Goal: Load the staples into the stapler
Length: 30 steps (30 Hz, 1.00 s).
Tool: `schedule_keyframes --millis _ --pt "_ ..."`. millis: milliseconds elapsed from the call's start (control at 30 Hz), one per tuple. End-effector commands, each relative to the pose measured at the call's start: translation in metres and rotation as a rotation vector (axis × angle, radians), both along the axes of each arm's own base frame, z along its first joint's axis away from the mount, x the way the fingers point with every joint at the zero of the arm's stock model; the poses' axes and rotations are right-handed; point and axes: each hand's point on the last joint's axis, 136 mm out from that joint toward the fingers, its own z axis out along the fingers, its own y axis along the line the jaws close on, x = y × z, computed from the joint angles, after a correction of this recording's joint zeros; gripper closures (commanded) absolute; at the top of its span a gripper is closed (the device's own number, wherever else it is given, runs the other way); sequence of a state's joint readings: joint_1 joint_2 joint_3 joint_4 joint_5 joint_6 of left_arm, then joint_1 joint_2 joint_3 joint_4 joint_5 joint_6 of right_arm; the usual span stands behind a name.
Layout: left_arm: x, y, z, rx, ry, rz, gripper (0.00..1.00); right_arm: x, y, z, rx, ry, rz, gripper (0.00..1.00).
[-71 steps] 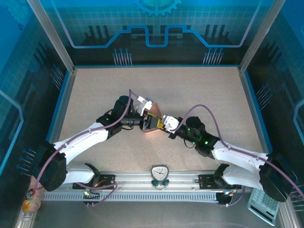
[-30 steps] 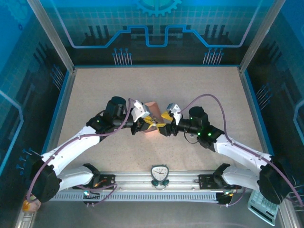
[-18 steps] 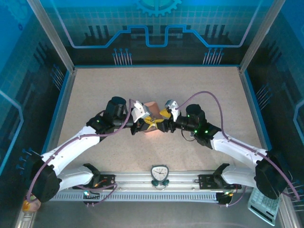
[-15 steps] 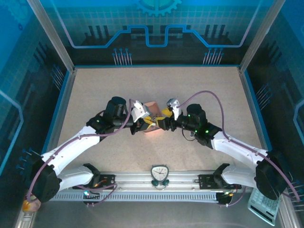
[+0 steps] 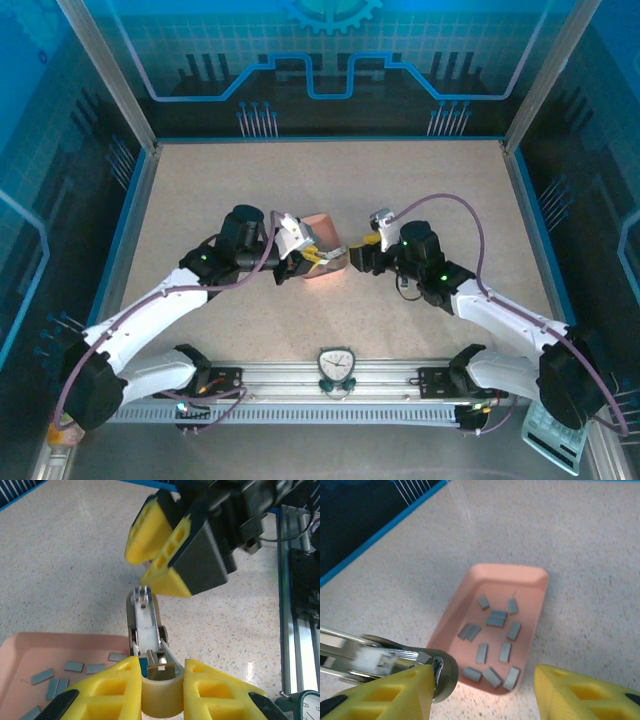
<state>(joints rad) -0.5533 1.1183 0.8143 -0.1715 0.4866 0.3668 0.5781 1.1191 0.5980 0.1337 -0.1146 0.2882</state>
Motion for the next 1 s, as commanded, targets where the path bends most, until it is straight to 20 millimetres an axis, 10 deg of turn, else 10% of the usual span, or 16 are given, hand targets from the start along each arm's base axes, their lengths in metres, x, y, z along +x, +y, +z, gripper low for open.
schedule_keyframes --millis 0,267,633,967 --pt "-0.01 -0.004 0.011 -0.037 -0.044 -0.052 0.94 -0.006 -0.01 -0.017 -0.021 0.062 -0.023 0.44" --pt "-0.011 -0.002 0.012 -0.038 -0.057 -0.05 0.94 -0.019 -0.011 -0.024 -0.038 0.065 0.031 0.44" --pt "-0.03 -0.006 0.001 -0.038 -0.134 -0.187 0.98 -0.043 -0.022 0.034 -0.248 -0.302 0.243 0.51" --pt "-0.041 -0.004 -0.009 -0.02 -0.227 -0.256 0.97 -0.076 0.02 0.044 -0.501 -0.545 0.726 0.5"
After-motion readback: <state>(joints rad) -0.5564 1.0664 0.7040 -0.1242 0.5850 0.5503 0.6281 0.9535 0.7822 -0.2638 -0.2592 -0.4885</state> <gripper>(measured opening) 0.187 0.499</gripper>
